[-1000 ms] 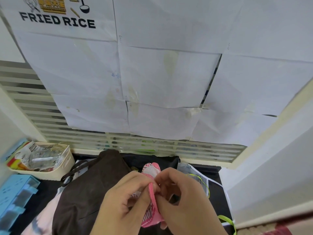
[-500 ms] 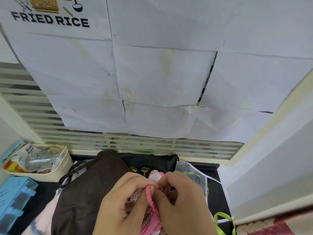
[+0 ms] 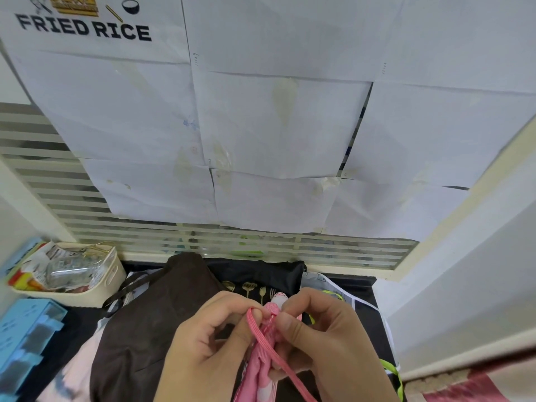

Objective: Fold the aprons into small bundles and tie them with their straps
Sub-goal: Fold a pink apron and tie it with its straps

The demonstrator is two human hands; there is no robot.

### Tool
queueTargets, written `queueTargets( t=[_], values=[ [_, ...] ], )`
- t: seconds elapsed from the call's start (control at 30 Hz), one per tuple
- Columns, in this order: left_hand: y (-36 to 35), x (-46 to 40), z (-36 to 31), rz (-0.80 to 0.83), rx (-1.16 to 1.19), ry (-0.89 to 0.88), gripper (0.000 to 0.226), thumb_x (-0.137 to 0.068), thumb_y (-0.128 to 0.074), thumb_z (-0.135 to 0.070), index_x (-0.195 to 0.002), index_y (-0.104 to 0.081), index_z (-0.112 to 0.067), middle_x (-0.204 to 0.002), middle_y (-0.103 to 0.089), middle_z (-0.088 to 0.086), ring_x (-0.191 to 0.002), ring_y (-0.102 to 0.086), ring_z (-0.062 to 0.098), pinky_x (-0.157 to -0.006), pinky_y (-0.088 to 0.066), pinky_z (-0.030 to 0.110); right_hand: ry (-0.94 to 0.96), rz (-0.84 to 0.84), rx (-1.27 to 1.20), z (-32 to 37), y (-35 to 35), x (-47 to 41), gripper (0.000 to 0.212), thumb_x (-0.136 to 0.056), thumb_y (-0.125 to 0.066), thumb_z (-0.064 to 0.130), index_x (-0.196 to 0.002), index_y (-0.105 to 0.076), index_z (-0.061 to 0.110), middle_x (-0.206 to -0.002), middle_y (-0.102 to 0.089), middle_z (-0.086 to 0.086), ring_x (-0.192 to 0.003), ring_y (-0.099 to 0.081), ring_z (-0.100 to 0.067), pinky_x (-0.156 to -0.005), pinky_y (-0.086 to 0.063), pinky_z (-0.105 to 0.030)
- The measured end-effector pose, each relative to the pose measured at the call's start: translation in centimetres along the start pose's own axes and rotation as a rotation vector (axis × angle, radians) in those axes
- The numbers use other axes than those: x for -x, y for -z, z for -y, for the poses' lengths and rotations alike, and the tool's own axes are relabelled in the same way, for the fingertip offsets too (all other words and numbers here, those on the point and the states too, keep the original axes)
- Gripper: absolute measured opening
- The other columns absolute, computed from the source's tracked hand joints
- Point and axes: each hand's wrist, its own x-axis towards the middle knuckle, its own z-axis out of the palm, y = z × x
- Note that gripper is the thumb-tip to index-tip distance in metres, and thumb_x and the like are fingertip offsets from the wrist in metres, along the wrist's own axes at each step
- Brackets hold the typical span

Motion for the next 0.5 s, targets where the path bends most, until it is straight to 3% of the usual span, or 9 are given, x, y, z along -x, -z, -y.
queueTargets(
  t=[0.13,0.23,0.37,0.5],
  values=[
    [-0.1,0.0,0.2,-0.012,-0.034,-0.011,0.012,-0.093,-0.075,-0.018,-0.088,-0.083,-0.026,-0.090,-0.073,0.006,-0.078,-0.073,0.021,-0.068,-0.059,0.028,0.060,-0.087,0.052,-0.3,-0.5,0.5,0.019,-0.087,-0.075,0.009,-0.075,-0.061,0.006,-0.064,-0.065,-0.028,-0.052,-0.066,-0.039,-0.053,-0.062,-0.051],
    [-0.4,0.0,-0.1,-0.021,-0.035,0.006,0.014,-0.087,-0.073,-0.018,-0.088,-0.083,-0.028,-0.087,-0.073,0.005,-0.074,-0.073,0.021,-0.064,-0.058,0.027,0.179,-0.248,0.194,-1.1,-1.3,0.8,0.024,-0.091,-0.074,0.003,-0.072,-0.059,0.009,-0.073,-0.062,-0.030,-0.049,-0.067,-0.038,-0.047,-0.060,-0.052],
    [-0.6,0.1,-0.4,-0.017,-0.056,-0.017,0.015,-0.087,-0.072,-0.018,-0.089,-0.083,-0.029,-0.085,-0.073,0.006,-0.070,-0.072,0.019,-0.062,-0.056,0.022,0.320,-0.334,0.380,-2.4,-1.3,0.6,0.024,-0.091,-0.074,0.014,-0.075,-0.060,0.023,-0.076,-0.064,-0.019,-0.050,-0.067,-0.033,-0.050,-0.057,-0.058],
    [-0.9,0.4,-0.8,-0.009,-0.025,-0.023,0.015,-0.087,-0.073,-0.014,-0.087,-0.083,-0.024,-0.082,-0.069,0.014,-0.052,-0.066,0.018,-0.051,-0.053,0.023,0.367,-0.374,0.505,-3.2,-1.3,0.4,0.012,-0.095,-0.063,0.031,-0.084,-0.058,0.030,-0.074,-0.065,-0.004,-0.054,-0.068,-0.026,-0.057,-0.059,-0.054]
  ],
)
